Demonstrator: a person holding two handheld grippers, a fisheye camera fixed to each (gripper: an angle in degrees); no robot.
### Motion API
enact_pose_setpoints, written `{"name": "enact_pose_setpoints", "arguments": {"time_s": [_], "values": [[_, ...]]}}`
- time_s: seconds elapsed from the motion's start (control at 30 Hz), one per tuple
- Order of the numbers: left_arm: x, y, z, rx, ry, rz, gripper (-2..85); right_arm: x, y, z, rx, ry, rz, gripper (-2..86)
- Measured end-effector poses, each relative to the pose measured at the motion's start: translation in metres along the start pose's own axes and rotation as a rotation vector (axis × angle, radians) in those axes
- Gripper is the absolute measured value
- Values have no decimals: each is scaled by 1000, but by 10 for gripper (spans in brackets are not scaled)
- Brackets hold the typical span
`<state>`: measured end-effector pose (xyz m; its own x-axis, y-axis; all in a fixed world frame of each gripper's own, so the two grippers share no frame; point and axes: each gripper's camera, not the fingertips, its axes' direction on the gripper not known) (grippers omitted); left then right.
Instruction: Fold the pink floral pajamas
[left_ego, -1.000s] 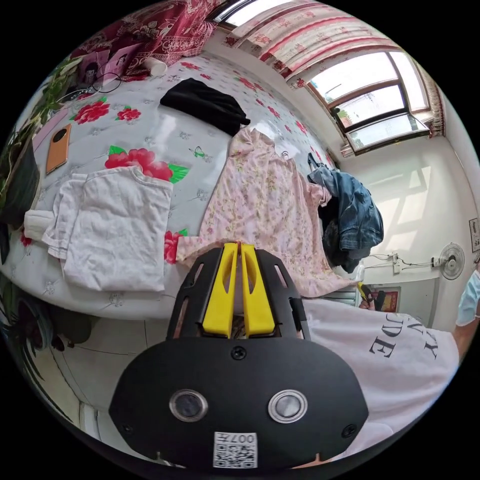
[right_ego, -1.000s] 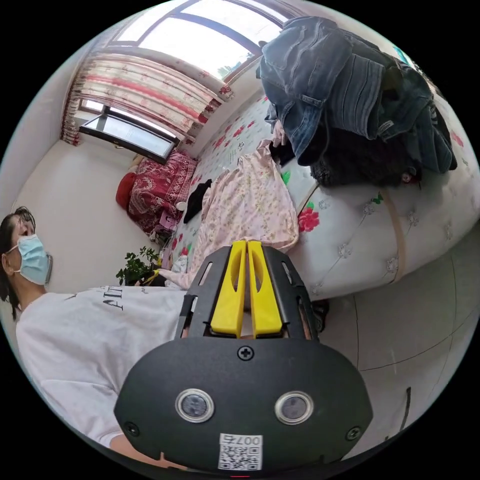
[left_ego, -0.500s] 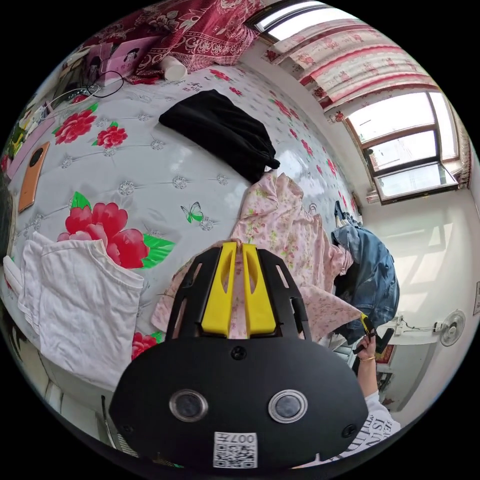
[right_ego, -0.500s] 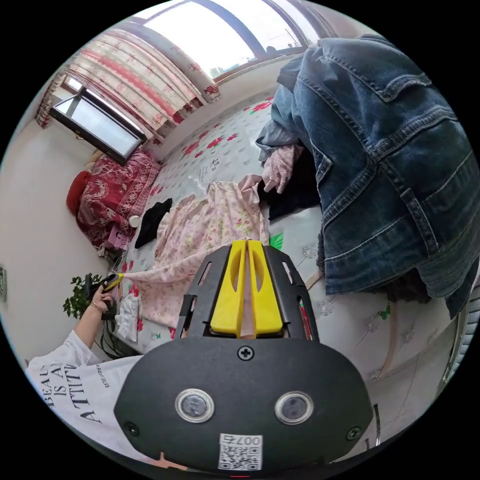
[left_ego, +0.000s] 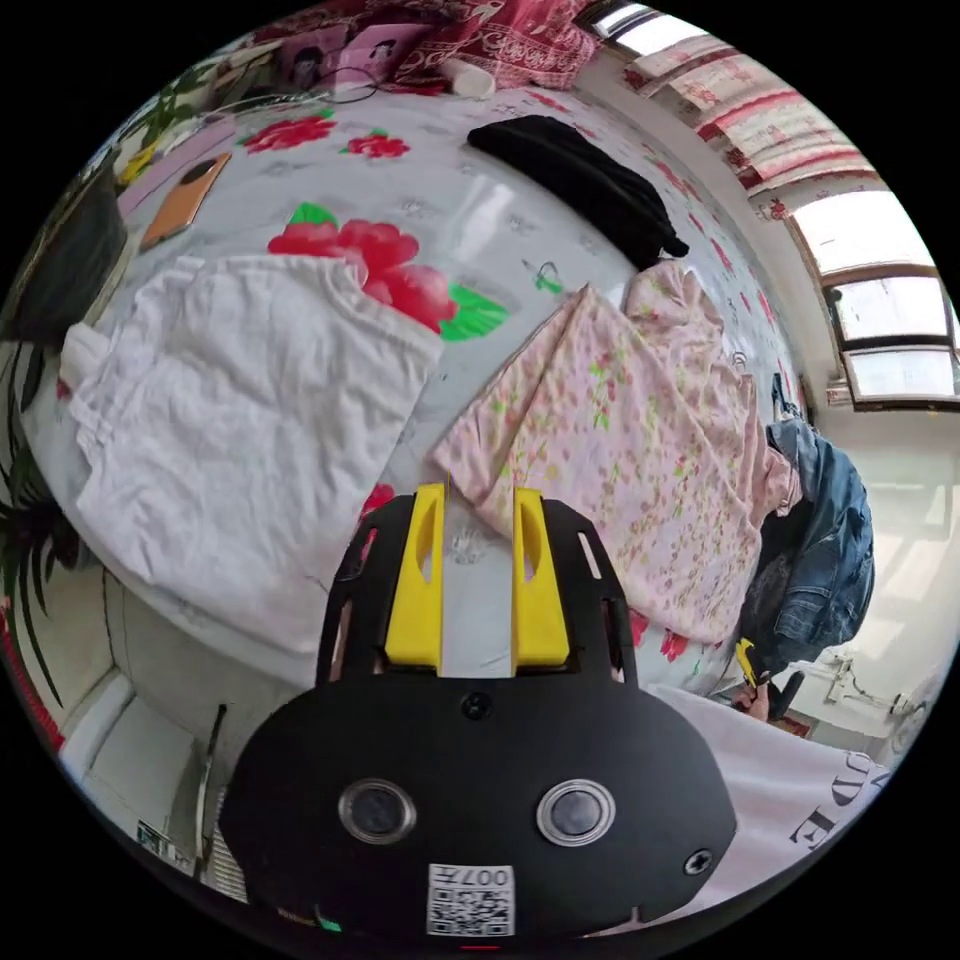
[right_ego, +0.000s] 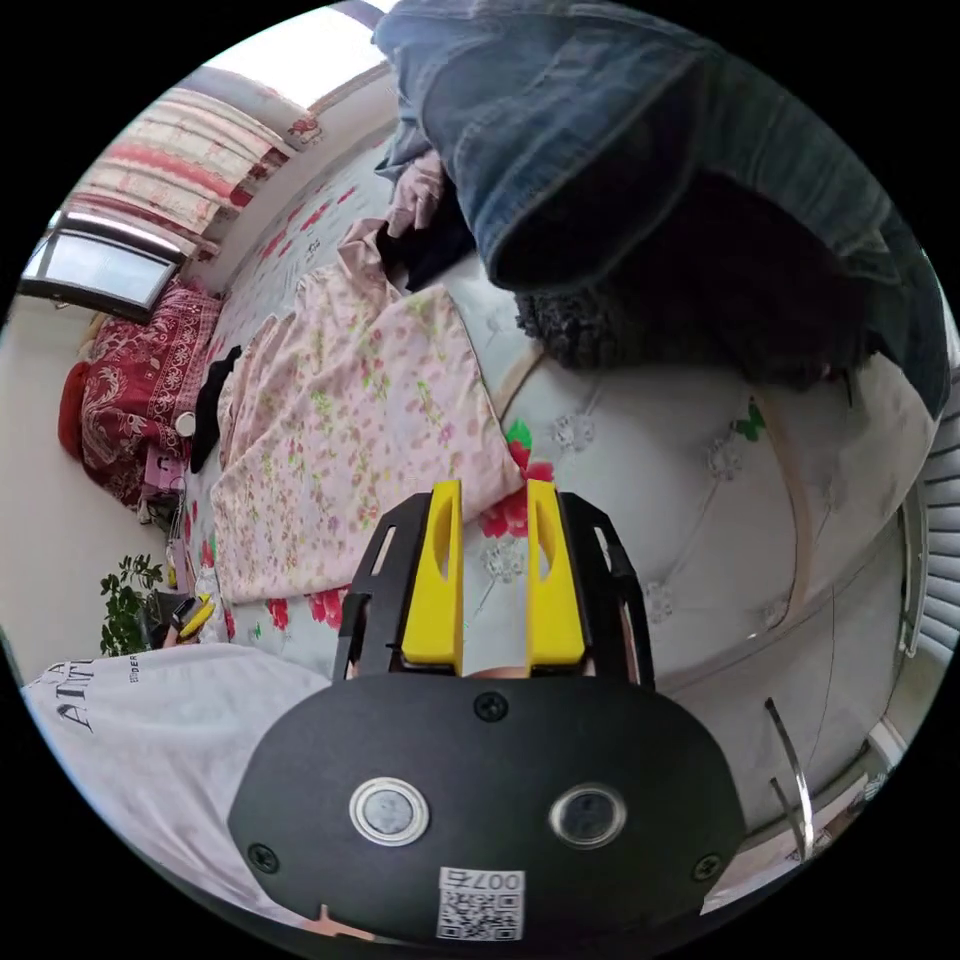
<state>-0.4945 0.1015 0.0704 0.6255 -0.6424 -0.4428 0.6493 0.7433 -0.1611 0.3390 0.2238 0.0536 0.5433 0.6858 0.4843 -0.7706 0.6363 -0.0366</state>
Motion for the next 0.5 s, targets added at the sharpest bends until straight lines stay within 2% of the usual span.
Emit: {"name": "enact_pose_setpoints", "arguments": {"time_s": [0.17,0.3,0.37,0.43,0.5], "values": [[10,2,29,-31,30,-85,119,-2,-2,31,-65,-79,49,76],[30,-10,37,-63,-120,-161,95,-15,-17,41,-87,-92,30,47],[46,-13,42,-80,-215,-123,86,-21,-23,46,-139,-109,45,30],[65,-16,49,-103,-327,-33,64,-31,-25,44,-110,-89,3,14],[71,-17,51,-83,-342,36,38,-40,-28,41,-91,-103,-44,3]]}}
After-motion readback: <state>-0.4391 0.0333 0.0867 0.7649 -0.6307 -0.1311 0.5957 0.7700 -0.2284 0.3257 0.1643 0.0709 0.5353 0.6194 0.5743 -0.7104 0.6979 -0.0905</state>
